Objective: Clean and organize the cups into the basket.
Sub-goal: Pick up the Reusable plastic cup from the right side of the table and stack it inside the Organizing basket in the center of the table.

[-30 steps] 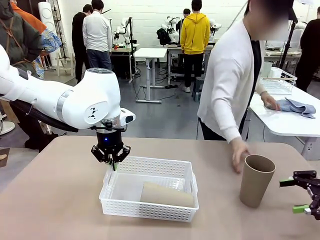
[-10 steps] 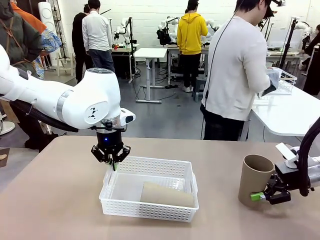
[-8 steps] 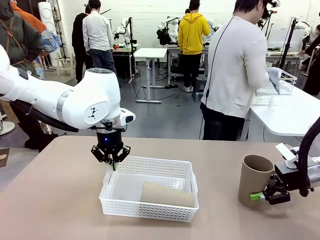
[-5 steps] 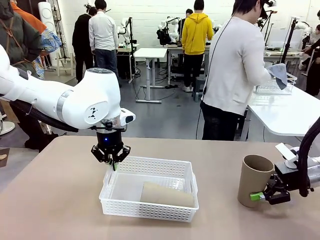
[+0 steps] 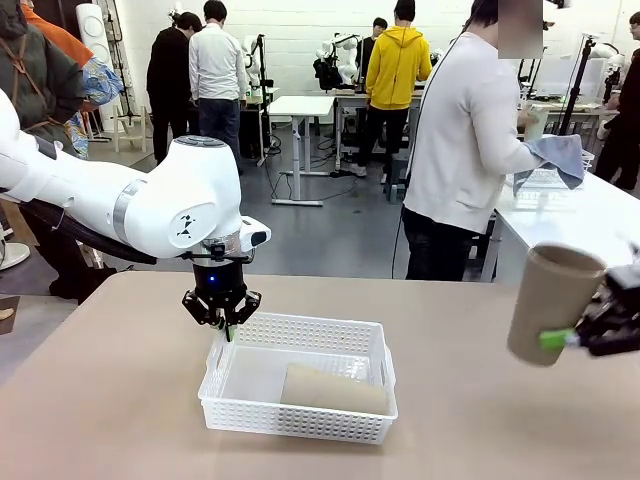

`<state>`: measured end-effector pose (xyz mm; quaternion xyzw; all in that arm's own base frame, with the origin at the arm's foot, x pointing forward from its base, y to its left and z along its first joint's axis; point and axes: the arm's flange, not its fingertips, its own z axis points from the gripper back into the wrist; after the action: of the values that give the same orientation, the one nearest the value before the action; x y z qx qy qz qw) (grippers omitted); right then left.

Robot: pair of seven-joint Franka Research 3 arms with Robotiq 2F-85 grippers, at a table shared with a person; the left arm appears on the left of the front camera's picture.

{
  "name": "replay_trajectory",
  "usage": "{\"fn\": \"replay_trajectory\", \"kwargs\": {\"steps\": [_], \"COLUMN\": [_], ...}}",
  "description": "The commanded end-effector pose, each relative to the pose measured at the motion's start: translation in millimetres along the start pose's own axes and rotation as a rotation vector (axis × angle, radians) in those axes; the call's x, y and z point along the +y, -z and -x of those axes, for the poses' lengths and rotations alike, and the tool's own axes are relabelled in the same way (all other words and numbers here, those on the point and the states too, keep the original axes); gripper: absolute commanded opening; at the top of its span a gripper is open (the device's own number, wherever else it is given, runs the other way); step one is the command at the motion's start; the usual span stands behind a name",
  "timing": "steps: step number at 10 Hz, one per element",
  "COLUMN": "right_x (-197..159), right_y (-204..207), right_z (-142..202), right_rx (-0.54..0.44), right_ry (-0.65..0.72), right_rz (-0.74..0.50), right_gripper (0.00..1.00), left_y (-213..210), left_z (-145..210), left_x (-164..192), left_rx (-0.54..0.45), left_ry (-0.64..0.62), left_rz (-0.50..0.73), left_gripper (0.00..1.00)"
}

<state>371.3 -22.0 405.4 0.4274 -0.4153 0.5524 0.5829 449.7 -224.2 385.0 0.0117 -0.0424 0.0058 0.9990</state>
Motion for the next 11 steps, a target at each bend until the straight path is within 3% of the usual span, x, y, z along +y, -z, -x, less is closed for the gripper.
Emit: {"fn": "replay_trajectory", "kwargs": {"steps": [1,3,4,5,9,10,11], "right_x": [14,15,15,20,20,18,15], "right_y": [-17,-16,-17,-24,-24,-22,-6], "right_z": [-42,-56,-41,-64,-64,-61,-102], "right_rx": [0.005,0.025,0.060,0.009,0.009,0.022,0.143], "right_ry": [0.051,0.063,0.072,0.035,0.035,0.042,0.017], "right_rz": [0.010,0.020,0.038,0.030,0.030,0.033,0.031], "right_gripper": [0.00,0.00,0.00,0.00,0.00,0.81,0.81], "left_y": [-2,-2,-2,-2,-2,-2,-2], "left_z": [0,0,0,0,0,0,0], "left_x": [-1,-1,-1,-1,-1,-1,-1], "left_rx": [-0.006,-0.006,-0.006,-0.006,-0.006,-0.006,-0.006], "left_ry": [0.001,0.001,0.001,0.001,0.001,0.001,0.001], "left_rz": [0.000,0.000,0.000,0.000,0.000,0.000,0.000], "left_gripper": [0.00,0.00,0.00,0.00,0.00,0.00,0.00]}}
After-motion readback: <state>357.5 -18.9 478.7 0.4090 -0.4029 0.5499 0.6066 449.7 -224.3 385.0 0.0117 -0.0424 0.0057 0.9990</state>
